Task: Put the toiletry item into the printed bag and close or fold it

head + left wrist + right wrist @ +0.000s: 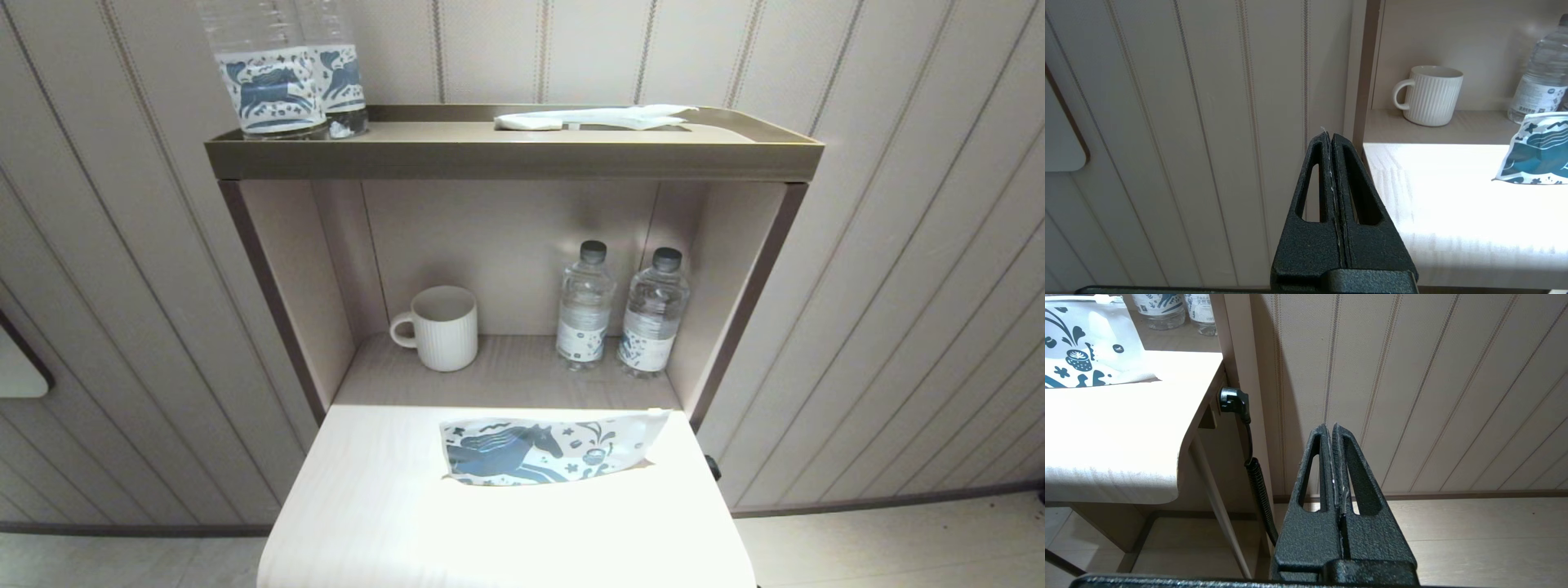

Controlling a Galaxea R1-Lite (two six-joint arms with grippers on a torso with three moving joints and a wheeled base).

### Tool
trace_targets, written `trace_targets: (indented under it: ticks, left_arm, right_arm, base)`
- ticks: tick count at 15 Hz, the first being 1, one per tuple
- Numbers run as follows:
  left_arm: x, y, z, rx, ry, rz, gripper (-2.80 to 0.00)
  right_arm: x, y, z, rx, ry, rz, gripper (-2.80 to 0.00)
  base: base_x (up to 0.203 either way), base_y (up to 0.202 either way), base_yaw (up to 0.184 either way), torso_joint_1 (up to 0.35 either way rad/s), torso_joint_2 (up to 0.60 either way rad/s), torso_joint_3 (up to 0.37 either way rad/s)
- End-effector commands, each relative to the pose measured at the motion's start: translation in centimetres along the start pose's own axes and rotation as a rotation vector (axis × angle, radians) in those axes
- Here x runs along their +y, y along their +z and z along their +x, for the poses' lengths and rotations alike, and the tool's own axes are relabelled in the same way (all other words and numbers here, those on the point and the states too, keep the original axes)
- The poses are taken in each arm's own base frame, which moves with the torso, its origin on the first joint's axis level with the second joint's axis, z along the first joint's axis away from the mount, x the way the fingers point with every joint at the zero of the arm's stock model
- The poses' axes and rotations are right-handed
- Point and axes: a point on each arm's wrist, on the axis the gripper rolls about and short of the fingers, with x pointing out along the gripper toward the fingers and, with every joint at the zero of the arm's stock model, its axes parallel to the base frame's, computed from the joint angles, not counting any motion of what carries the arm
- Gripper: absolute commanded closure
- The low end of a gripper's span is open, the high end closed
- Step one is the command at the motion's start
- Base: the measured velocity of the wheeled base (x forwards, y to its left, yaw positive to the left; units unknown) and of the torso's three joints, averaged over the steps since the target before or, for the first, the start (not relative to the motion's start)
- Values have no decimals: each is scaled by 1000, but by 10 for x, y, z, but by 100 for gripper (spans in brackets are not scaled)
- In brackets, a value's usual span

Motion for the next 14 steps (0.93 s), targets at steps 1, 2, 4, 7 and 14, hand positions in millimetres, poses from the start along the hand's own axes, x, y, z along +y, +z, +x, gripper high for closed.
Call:
trace_targets:
  ticks: [1, 2, 4, 7, 14]
  left_arm:
    - [0, 0, 0, -1, 0, 0, 0]
    - [0, 0, 0, -1, -1, 0, 0]
    - [0, 0, 0, -1, 1, 0, 0]
    - [0, 0, 0, 0, -1, -1, 0]
    - [0, 0, 0, -1, 1, 0, 0]
  right_arm:
    - [0, 0, 0, 0, 0, 0, 0]
    - [0, 0, 0, 0, 0, 0, 0]
    - [0, 0, 0, -1, 0, 0, 0]
    - [0, 0, 0, 1, 3, -2, 0]
    - [0, 0, 0, 1, -1, 1, 0]
  base:
    - [0, 0, 0, 0, 0, 0]
    - [0, 0, 0, 0, 0, 0]
    - [0, 0, 0, 0, 0, 0]
    - [0, 0, 0, 0, 0, 0]
    - [0, 0, 0, 0, 0, 0]
